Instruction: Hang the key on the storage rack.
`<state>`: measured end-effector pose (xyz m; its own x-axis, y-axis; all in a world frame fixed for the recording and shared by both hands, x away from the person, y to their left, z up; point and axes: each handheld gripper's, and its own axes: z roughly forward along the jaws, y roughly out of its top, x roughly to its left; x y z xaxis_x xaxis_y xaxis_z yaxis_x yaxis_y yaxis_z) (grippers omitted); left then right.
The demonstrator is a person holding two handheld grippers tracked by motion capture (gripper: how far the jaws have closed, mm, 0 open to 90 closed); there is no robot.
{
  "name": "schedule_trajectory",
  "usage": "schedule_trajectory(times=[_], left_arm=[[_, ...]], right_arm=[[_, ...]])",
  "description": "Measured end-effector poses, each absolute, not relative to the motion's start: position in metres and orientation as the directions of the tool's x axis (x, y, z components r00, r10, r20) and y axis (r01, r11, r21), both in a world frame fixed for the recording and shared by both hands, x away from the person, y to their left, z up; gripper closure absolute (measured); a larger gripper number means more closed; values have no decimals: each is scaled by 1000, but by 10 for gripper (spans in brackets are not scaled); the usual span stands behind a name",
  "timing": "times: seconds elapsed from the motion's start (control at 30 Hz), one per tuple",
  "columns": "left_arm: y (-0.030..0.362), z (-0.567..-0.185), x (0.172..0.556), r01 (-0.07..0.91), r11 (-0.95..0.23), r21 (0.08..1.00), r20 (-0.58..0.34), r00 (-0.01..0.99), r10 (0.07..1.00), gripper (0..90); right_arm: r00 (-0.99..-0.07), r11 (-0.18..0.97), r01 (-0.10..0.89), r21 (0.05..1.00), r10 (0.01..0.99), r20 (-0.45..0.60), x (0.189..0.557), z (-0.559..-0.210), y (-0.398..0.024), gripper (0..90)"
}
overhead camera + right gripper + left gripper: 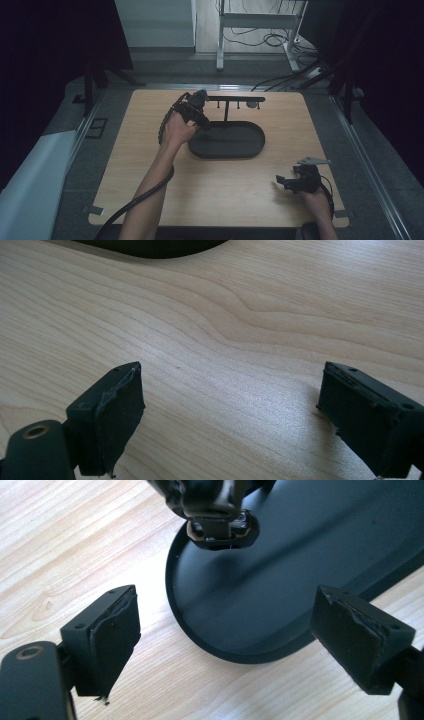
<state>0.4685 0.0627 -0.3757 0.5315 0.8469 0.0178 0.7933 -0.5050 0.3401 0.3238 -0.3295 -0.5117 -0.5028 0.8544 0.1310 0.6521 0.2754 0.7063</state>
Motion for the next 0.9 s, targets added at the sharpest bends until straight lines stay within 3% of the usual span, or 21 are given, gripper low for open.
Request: schedule_trajectory(times=[0.4, 0.9], left_arm=[[69, -367, 453, 765, -531, 365, 32, 559, 828, 25], [80, -365, 433, 718, -561, 411, 43, 599, 799, 0]], right_arm=[[-504, 279, 652, 704, 854, 128, 324, -512, -328, 109], [-507, 286, 652, 702, 853, 123, 324, -512, -328, 109]])
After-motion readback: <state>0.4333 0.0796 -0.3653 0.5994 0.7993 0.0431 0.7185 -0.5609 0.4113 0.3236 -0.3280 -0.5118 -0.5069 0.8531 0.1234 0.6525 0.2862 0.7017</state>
